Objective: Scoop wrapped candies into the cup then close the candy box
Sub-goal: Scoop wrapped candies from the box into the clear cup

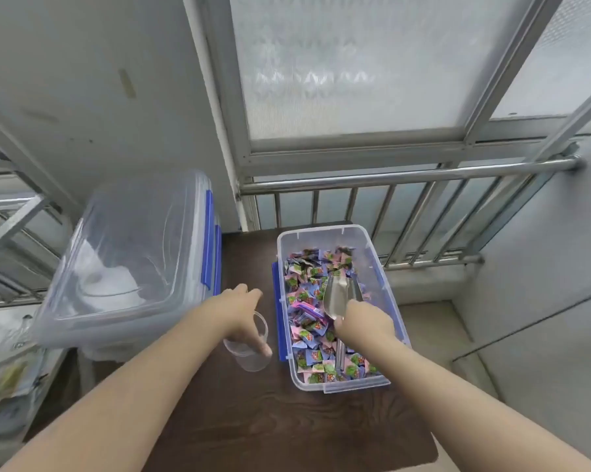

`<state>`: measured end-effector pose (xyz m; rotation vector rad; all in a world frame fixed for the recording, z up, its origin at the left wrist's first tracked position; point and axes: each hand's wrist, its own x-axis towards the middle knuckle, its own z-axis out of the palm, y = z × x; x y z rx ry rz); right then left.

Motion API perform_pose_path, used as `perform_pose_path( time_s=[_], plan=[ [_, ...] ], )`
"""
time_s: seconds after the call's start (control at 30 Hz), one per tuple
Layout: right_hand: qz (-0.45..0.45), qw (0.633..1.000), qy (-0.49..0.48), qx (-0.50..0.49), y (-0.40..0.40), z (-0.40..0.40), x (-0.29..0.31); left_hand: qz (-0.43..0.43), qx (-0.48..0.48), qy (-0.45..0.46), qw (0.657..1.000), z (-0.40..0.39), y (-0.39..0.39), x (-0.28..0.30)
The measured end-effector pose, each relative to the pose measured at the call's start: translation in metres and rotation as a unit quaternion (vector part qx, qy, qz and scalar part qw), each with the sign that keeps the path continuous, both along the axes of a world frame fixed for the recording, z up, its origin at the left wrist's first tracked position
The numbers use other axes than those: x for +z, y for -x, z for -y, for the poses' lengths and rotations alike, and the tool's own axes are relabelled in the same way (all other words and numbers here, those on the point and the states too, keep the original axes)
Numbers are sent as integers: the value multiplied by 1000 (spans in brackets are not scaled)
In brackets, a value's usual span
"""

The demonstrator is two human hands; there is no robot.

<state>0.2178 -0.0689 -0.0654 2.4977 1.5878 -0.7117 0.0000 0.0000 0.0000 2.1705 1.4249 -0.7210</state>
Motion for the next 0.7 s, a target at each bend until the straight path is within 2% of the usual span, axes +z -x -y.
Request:
perform_pose_path(
  time_s=[0.1, 0.2, 0.3, 0.43, 0.5, 0.53, 0.6, 0.63, 0.7],
  plan=[
    [-37, 996, 59, -62, -5, 10, -10, -42, -45, -18, 998, 7, 4, -7],
    [-175, 970, 79, -146, -4, 17, -21, -38, -35, -43, 998, 10, 2, -21],
    [-276, 928, 91, -234, -6, 21, -34, 23, 11, -69, 997, 5, 5, -33],
    [-313, 911, 82, -256, -5, 22, -38, 142, 105, -104, 979, 8, 11, -48],
    [-341, 892, 72, -288, -9, 20, -29, 221, 188, -130, 948, 17, 11, -59],
    [-339, 893, 68, -287, -13, 19, -22, 267, 240, -144, 922, 23, 10, -64],
    [-283, 922, 80, -254, -30, 18, -7, 346, 341, -150, 861, 39, 4, -74],
    [-232, 947, 84, -207, -40, 20, 4, 373, 386, -141, 832, 48, -1, -78],
    [-201, 961, 79, -171, -59, 18, 15, 399, 472, -114, 778, 65, -12, -84]
  ],
)
